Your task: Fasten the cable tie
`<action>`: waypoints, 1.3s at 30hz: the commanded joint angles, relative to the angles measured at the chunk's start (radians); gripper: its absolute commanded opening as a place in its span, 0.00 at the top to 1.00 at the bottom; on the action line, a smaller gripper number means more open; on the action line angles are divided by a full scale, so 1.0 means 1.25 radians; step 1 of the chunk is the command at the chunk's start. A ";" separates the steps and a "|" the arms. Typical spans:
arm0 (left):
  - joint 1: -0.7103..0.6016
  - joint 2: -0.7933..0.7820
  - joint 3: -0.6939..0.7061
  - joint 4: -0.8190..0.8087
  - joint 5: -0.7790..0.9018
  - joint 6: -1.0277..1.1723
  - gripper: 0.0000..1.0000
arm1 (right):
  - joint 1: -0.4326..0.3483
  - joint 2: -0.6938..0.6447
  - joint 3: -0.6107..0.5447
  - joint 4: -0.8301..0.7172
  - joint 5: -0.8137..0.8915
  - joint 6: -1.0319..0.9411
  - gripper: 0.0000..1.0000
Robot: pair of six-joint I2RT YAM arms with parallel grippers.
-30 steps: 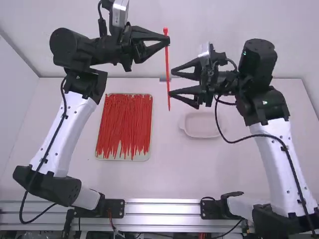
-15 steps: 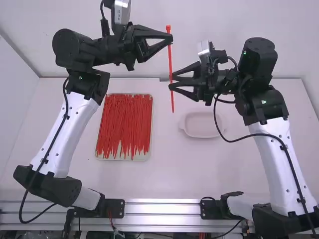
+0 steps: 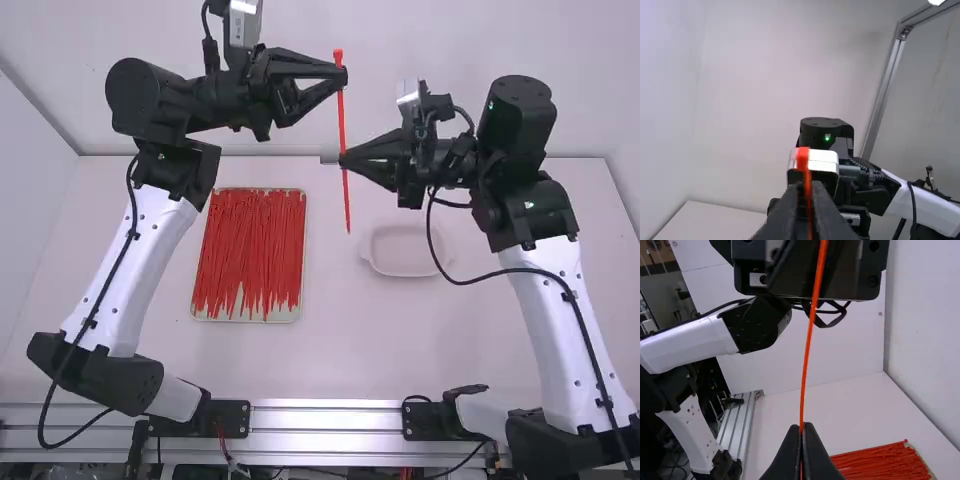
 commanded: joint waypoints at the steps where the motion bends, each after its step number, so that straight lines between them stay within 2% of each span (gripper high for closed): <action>1: -0.006 -0.002 0.004 0.008 -0.003 -0.002 0.86 | 0.004 -0.003 0.015 0.005 0.000 0.004 1.00; 13: -0.007 -0.002 0.004 0.028 -0.018 -0.002 0.84 | -0.002 -0.003 0.015 0.002 -0.004 -0.002 1.00; 20: -0.007 -0.002 0.004 0.036 -0.018 0.000 0.90 | -0.002 -0.003 0.015 0.002 -0.002 -0.002 1.00; 24: -0.007 -0.002 0.004 0.035 -0.015 0.007 0.98 | -0.003 -0.003 0.014 0.002 -0.003 -0.002 1.00; 35: -0.007 -0.002 0.004 0.002 -0.009 0.047 0.98 | 0.002 -0.003 0.014 -0.008 -0.003 -0.023 1.00; 37: -0.006 -0.002 0.004 -0.052 -0.017 0.087 0.98 | 0.002 -0.003 0.014 -0.009 0.007 -0.020 0.67; 38: 0.000 -0.002 0.004 -0.085 -0.027 0.117 0.98 | -0.002 -0.003 0.014 -0.011 0.036 0.002 0.23; 39: 0.004 -0.002 0.004 -0.097 -0.034 0.124 0.98 | -0.004 -0.003 0.014 -0.012 0.049 0.013 0.02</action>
